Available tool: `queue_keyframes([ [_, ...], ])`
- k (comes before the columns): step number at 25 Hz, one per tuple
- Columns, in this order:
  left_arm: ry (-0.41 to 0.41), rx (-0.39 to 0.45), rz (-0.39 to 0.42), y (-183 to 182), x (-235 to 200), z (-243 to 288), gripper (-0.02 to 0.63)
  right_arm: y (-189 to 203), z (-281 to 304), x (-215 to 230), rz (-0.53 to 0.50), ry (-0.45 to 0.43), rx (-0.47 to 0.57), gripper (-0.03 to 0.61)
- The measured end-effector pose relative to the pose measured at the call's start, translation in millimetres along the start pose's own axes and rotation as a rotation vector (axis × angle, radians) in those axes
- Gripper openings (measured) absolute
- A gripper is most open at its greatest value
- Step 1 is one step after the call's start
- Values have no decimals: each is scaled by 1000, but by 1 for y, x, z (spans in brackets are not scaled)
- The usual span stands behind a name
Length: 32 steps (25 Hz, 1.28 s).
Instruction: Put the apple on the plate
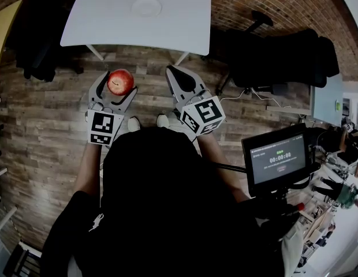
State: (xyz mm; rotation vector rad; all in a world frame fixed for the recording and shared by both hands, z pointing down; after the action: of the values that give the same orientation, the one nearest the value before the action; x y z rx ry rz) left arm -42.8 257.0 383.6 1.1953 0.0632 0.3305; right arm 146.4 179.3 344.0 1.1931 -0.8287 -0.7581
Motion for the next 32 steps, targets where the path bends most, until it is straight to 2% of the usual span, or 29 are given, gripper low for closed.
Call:
queue_keyframes([
  [10, 9, 27, -4, 16, -25, -17, 399, 6, 13, -26, -26, 35, -19, 3],
  [17, 16, 50, -10, 55, -46, -41, 399, 31, 27, -63, -50, 59, -31, 3],
  [32, 6, 33, -25, 61, -76, -56, 399, 22, 43, -81, -52, 58, -71, 3],
])
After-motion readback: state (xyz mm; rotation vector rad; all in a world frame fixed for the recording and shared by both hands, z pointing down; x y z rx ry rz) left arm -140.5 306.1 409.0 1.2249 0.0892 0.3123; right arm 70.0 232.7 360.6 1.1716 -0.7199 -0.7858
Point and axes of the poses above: the fingertips, and each gripper's own axes: z forward along the fingers, x to its right, y out of its underside, the point moved 7 cm from there along -z, backward along the fingers, and after that the axes turned 3 degrees about -y, right-handed, at the moved point
